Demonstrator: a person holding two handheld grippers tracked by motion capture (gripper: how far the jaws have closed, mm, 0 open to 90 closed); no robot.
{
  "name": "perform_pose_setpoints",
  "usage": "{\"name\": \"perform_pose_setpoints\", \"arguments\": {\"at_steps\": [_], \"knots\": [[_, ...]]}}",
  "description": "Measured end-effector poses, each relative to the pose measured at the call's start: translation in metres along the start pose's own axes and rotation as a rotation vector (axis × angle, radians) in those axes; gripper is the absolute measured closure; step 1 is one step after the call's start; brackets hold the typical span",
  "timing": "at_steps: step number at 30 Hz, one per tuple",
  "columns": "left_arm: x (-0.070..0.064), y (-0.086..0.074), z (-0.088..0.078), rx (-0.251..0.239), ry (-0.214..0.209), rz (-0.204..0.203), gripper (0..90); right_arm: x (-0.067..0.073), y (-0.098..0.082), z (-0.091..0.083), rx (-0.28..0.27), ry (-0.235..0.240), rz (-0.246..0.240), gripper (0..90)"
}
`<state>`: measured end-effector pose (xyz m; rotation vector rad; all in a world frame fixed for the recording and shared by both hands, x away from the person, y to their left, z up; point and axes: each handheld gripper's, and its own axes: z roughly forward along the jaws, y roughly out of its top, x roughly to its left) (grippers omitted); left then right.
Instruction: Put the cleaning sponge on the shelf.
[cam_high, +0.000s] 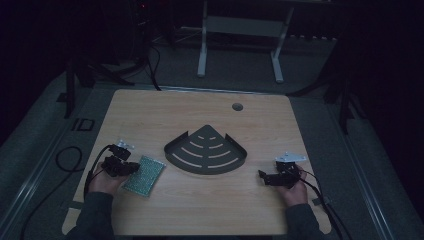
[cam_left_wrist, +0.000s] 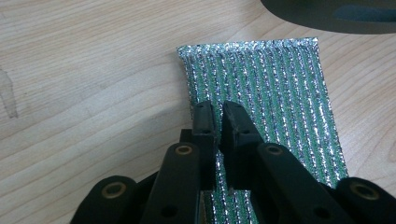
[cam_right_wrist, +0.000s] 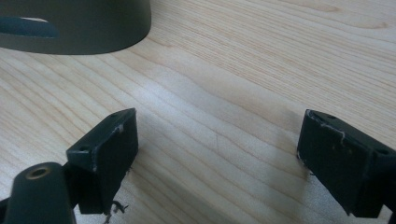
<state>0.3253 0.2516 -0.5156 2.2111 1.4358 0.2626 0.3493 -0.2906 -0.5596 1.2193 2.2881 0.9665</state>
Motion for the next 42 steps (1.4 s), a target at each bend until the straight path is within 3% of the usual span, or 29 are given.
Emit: {"name": "perform_pose_setpoints", "arguments": {"at_steps": [10, 27, 28, 34, 42], "knots": [[0.010, 0.009, -0.005, 0.062, -0.050, -0.028, 78.5, 0.000, 0.000, 0.000, 0.001, 0.000, 0.001, 12.0], [0.028, 0.026, 0.001, 0.186, -0.144, -0.068, 73.4, 0.000, 0.000, 0.000, 0.000, 0.000, 0.001, 12.0], [0.033, 0.028, 0.002, 0.208, -0.168, -0.084, 73.6, 0.000, 0.000, 0.000, 0.001, 0.000, 0.001, 12.0], [0.038, 0.032, 0.005, 0.258, -0.210, -0.077, 74.7, 0.000, 0.000, 0.000, 0.000, 0.000, 0.000, 12.0], [0.039, 0.035, 0.011, 0.293, -0.232, -0.082, 74.8, 0.000, 0.000, 0.000, 0.000, 0.000, 0.000, 12.0]]}}
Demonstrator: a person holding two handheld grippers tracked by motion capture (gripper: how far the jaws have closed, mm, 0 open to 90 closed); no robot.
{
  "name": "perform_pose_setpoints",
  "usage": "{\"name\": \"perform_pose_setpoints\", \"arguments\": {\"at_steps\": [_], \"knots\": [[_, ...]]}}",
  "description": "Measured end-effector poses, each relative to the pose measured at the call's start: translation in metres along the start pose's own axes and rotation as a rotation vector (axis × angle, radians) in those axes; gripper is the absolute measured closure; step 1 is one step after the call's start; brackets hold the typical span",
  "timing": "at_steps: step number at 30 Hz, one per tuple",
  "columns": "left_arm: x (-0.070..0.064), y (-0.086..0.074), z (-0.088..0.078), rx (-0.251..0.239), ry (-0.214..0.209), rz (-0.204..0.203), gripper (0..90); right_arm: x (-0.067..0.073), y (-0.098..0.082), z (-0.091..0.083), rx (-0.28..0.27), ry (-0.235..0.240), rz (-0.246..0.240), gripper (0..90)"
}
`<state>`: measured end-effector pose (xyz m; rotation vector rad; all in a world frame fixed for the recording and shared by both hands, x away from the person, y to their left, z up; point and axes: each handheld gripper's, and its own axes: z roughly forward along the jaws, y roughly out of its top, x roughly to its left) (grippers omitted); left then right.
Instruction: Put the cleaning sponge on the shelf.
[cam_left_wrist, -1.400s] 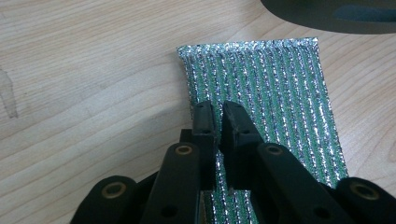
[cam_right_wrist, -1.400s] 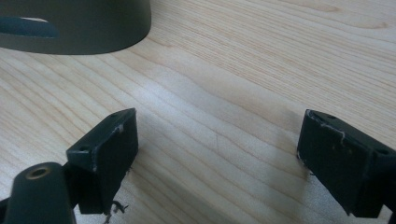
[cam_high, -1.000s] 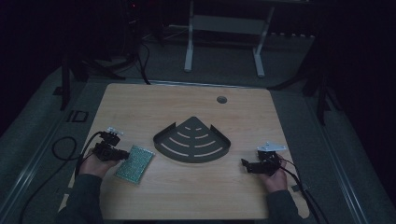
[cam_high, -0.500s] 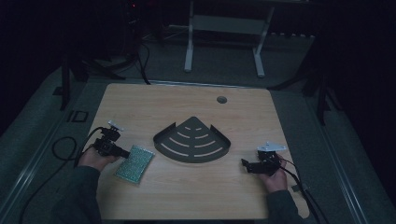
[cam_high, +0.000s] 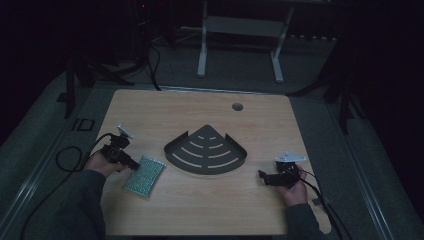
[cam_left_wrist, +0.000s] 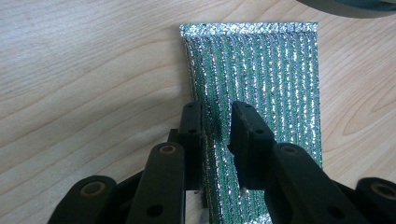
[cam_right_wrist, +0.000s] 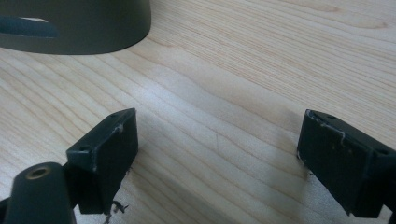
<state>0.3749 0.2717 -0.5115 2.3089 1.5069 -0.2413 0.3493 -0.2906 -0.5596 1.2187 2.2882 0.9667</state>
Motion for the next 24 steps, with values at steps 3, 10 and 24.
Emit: {"name": "perform_pose_setpoints", "arguments": {"at_steps": [3, 10, 24], "knots": [[0.0010, 0.0002, 0.0018, 0.010, 0.002, 0.000, 74.1, 0.0000, 0.0000, 0.0000, 0.000, 0.000, 0.000, 12.0], [0.0044, 0.0000, 0.0056, 0.032, -0.001, -0.013, 73.9, 0.0000, 0.0000, 0.0000, 0.000, 0.000, 0.000, 12.0], [0.0021, 0.0086, 0.0063, 0.105, -0.002, 0.007, 89.6, 0.0000, 0.0000, 0.0000, 0.000, 0.000, 0.000, 12.0]]}}
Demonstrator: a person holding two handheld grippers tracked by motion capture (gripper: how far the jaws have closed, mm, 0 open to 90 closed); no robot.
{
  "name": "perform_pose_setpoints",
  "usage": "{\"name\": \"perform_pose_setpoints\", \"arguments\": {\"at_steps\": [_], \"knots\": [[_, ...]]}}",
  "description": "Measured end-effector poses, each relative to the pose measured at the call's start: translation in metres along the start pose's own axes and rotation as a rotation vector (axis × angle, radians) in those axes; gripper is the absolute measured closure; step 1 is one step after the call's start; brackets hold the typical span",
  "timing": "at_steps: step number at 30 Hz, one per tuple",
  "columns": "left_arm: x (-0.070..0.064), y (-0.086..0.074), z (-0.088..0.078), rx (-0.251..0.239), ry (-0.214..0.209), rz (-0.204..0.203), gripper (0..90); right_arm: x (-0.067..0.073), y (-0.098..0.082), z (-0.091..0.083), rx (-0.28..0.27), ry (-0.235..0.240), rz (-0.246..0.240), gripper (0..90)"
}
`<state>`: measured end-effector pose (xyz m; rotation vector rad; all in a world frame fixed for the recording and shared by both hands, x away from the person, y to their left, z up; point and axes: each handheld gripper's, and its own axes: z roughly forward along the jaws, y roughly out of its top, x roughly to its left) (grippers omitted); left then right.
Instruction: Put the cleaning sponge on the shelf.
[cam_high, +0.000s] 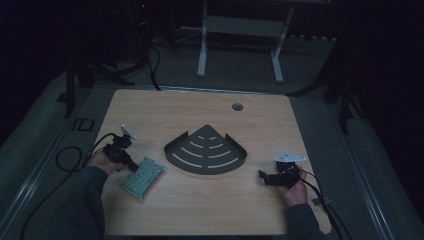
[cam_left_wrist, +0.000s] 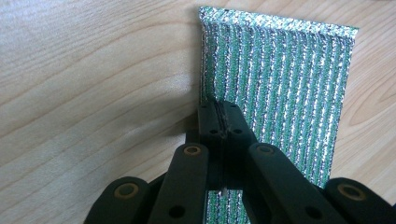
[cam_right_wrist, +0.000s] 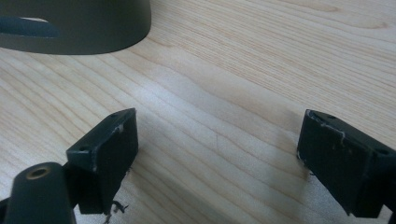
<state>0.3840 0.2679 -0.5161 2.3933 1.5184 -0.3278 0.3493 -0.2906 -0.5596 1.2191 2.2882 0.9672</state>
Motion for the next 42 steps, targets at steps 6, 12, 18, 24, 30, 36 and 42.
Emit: {"name": "perform_pose_setpoints", "arguments": {"at_steps": [6, 12, 18, 24, 30, 36, 42], "knots": [[-0.004, 0.004, -0.006, 0.027, 0.030, 0.034, 90.0, 0.000, 0.000, 0.000, 0.000, 0.000, 0.000, 12.0], [-0.006, 0.004, -0.017, 0.037, 0.040, 0.058, 90.0, 0.000, 0.000, 0.000, 0.001, 0.000, 0.001, 12.0], [-0.010, 0.006, -0.030, 0.016, 0.060, 0.073, 90.0, 0.000, 0.000, 0.000, 0.001, 0.000, 0.000, 12.0], [-0.016, 0.010, -0.041, -0.004, 0.078, 0.089, 90.0, 0.000, 0.000, 0.000, 0.001, 0.000, 0.001, 12.0], [-0.020, 0.014, -0.050, -0.016, 0.087, 0.102, 90.0, 0.000, 0.000, 0.000, 0.001, 0.000, 0.001, 12.0], [-0.023, 0.016, -0.057, -0.029, 0.086, 0.116, 90.0, 0.000, 0.000, 0.000, 0.001, 0.000, 0.001, 12.0], [-0.027, 0.019, -0.063, -0.032, 0.097, 0.123, 90.0, 0.000, 0.000, 0.000, 0.001, 0.000, 0.001, 12.0]]}}
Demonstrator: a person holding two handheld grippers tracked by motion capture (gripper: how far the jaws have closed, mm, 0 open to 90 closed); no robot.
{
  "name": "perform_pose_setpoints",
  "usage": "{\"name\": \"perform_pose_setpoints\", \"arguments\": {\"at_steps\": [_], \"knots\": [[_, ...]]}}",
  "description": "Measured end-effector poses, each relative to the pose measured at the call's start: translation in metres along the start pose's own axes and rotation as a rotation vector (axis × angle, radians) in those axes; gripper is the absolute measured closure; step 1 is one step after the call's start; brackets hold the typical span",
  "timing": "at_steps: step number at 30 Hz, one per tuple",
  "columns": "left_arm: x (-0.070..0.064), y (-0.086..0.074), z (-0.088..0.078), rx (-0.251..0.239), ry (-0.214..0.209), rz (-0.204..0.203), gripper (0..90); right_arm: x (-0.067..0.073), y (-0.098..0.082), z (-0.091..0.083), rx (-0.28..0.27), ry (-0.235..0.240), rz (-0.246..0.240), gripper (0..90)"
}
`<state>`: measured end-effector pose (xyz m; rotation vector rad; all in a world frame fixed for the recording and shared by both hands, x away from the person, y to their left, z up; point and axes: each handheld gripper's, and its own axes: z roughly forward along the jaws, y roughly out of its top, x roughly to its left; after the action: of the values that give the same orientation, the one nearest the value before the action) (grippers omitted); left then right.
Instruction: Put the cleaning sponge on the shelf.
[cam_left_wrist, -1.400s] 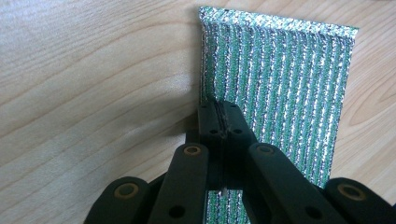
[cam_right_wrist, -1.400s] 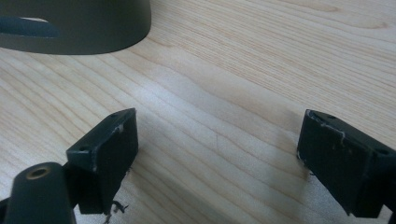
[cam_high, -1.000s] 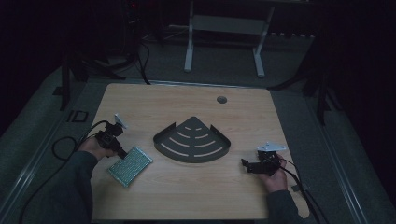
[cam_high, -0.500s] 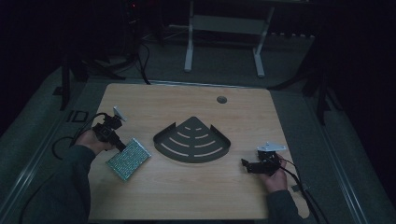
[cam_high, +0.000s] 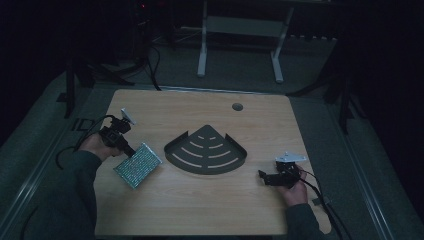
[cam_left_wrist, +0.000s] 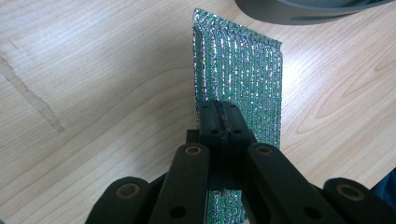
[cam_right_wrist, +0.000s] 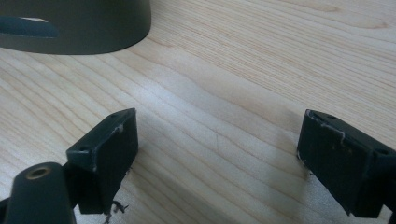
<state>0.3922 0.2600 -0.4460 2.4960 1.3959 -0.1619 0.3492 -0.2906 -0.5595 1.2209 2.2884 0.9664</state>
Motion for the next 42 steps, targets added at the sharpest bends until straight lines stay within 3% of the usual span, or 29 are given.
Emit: {"name": "perform_pose_setpoints", "arguments": {"at_steps": [12, 42], "knots": [[-0.008, 0.013, -0.012, -0.004, 0.023, 0.028, 90.0, 0.000, 0.000, 0.000, 0.001, 0.001, 0.001, 12.0], [-0.023, 0.042, -0.023, -0.022, 0.073, 0.059, 89.9, 0.000, 0.000, 0.000, 0.000, 0.000, 0.001, 12.0]]}}
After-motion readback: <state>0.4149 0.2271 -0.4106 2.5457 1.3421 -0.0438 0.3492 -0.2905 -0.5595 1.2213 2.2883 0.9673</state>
